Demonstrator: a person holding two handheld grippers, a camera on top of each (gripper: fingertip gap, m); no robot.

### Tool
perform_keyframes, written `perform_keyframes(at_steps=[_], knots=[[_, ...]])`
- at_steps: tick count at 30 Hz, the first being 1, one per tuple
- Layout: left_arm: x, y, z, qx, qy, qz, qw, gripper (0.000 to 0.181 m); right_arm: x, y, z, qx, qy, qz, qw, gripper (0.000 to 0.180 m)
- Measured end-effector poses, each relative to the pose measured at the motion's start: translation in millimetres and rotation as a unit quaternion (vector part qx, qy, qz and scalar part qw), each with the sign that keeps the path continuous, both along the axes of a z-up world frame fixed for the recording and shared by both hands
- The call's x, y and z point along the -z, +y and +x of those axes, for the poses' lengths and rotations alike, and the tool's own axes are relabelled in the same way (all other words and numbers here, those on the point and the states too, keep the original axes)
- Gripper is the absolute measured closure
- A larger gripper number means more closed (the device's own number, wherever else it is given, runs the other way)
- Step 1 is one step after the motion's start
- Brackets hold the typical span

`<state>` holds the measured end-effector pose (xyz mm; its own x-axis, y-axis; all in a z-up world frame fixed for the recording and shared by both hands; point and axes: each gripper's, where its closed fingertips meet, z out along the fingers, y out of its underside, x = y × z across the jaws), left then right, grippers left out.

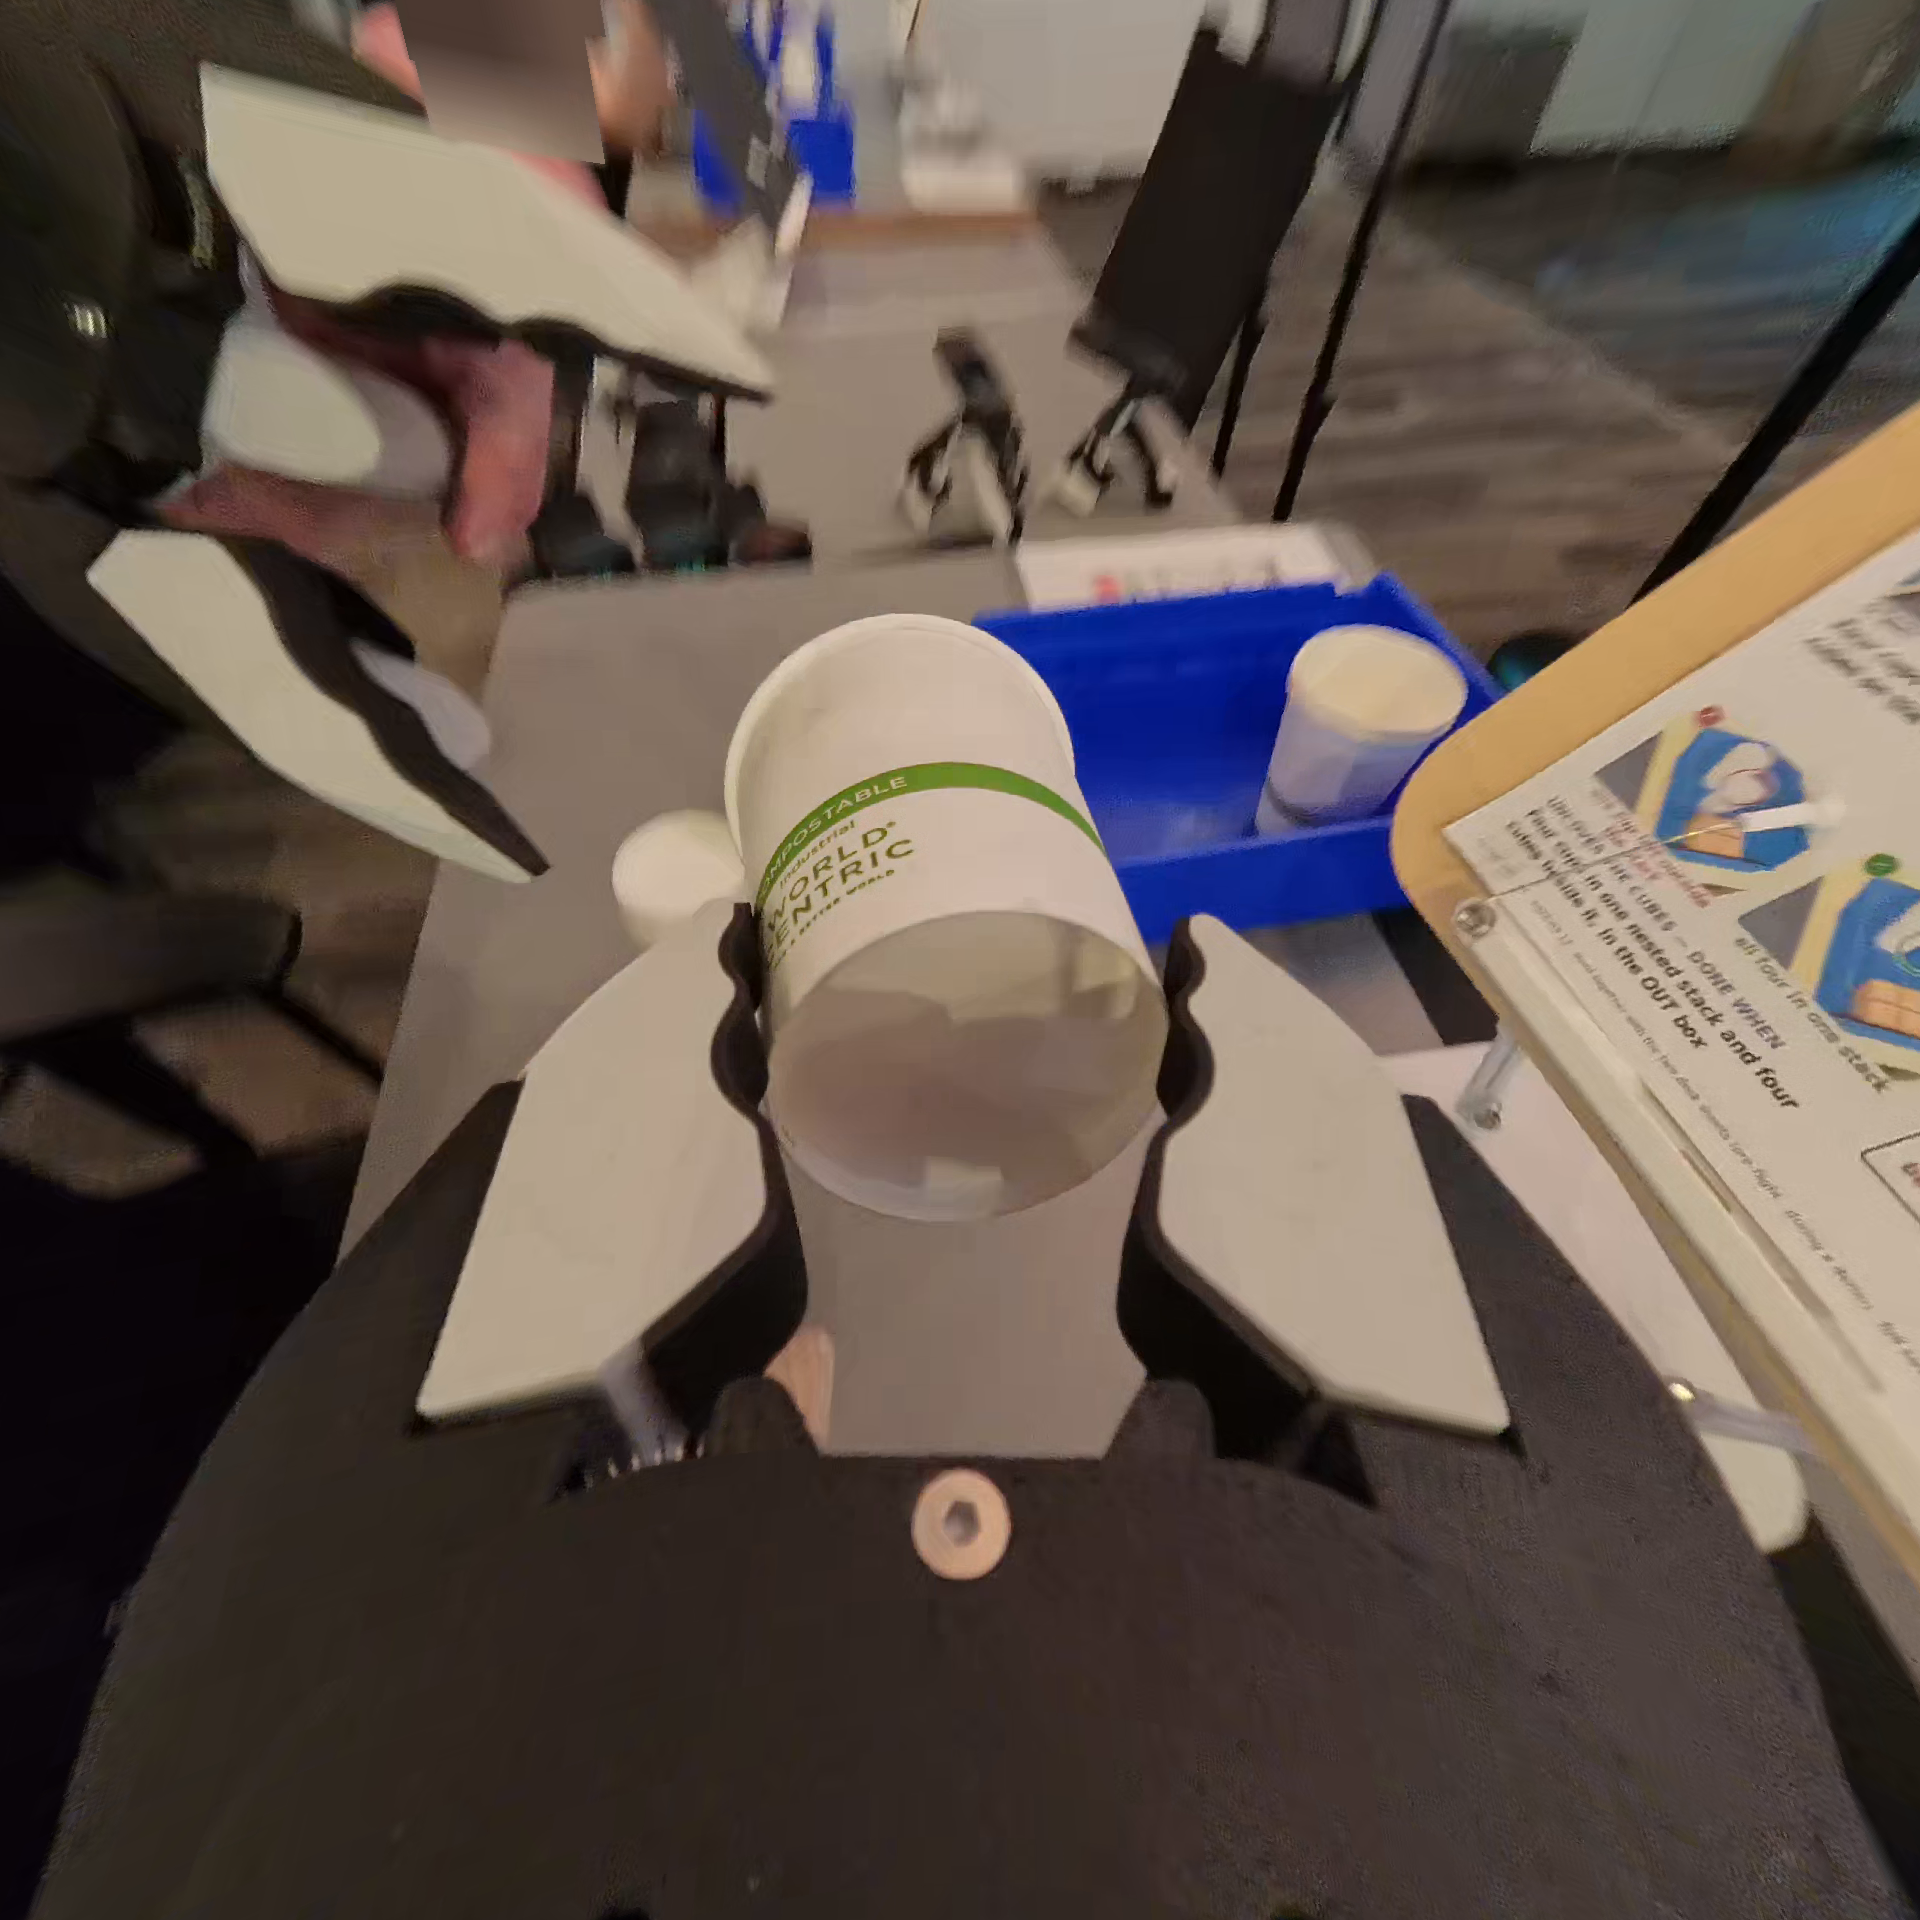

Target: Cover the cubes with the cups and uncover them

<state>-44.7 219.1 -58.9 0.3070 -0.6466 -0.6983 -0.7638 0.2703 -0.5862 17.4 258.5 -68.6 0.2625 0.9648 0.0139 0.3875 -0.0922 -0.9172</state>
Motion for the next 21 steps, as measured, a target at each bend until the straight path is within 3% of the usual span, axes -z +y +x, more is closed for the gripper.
perform_keyframes(at_steps=[7,11,21], knots=[[31.7,0.4,37.3,0.008,0.029,-0.101,0.994,0.071,17.8,-29.4,-3.9,-0.078,-0.18,0.01,0.98,0.104],[56.9,-5.0,44.5,0.017,0.038,-0.181,0.983,0.085,18.7,-42.2,-4.9,-0.101,-0.22,0.023,0.97,0.104],[81.3,-17.8,62.3,0.051,0.003,-0.245,0.968,0.098,34.0,-55.7,3.4,-0.123,-0.311,0.025,0.942,0.104]])
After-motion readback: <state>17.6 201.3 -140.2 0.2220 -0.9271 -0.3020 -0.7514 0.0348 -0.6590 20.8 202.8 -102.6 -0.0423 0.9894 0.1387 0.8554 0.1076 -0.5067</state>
